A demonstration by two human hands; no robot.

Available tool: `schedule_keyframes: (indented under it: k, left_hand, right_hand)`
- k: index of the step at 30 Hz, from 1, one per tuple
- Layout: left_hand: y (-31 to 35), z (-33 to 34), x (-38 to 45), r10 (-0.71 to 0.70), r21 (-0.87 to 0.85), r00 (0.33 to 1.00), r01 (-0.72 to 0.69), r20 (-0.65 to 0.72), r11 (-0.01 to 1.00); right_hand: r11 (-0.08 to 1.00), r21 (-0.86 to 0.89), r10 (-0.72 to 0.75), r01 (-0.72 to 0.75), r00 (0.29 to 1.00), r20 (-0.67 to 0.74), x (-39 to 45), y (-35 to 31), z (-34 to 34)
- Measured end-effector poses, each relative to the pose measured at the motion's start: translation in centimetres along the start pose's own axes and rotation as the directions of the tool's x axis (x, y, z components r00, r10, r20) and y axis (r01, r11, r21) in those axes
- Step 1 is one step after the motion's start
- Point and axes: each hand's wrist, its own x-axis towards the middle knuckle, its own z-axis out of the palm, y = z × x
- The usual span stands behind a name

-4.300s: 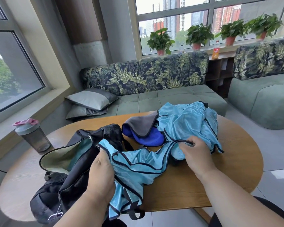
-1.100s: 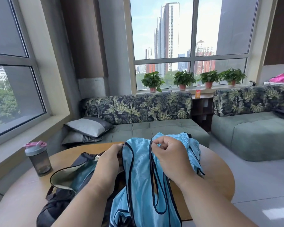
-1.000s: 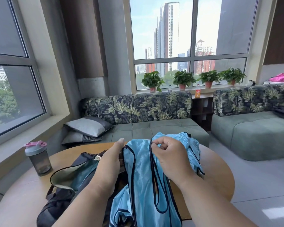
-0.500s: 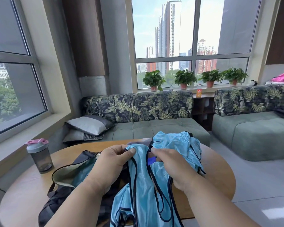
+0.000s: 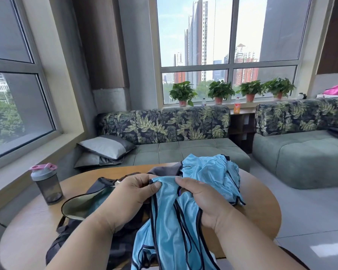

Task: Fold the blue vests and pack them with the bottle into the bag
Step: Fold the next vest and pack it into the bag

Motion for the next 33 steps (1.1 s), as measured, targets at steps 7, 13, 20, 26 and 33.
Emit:
schedule_keyframes:
  k: [7, 13, 20, 26, 33]
  left_hand:
    - [-0.3, 0.3, 0.2, -0.034, -0.213, 0.998, 0.021, -0.058, 0.977]
    - [0.4, 1.6, -0.1, -0.073, -0.338, 0.996, 0.048, -0.060, 0.940]
    - [-1.1, 2.0, 0.8, -0.229, -0.310, 0.932, 0.137, -0.280, 0.941]
    - [-1.7, 3.5, 0.5, -0.224, -0.286, 0.907, 0.123, -0.356, 0.950]
    - [-1.3, 7.0, -0.7, -0.053, -0.120, 0.984, 0.032, -0.170, 0.992]
  right_hand:
    - [0.949, -0.167, -0.279, 0.267, 0.959, -0.054, -0.7, -1.0, 0.4]
    - [0.928, -0.267, -0.294, 0.261, 0.951, -0.094, -0.6, -0.9, 0.5]
    - [0.940, -0.283, -0.247, 0.193, 0.954, -0.171, 0.0, -0.9, -0.2]
    - [0.975, -0.068, -0.223, 0.213, 0.951, -0.216, 0.6, -1.3, -1.1]
    - [0.968, 0.067, -0.214, 0.242, 0.933, -0.288, 1.0, -1.2, -0.6]
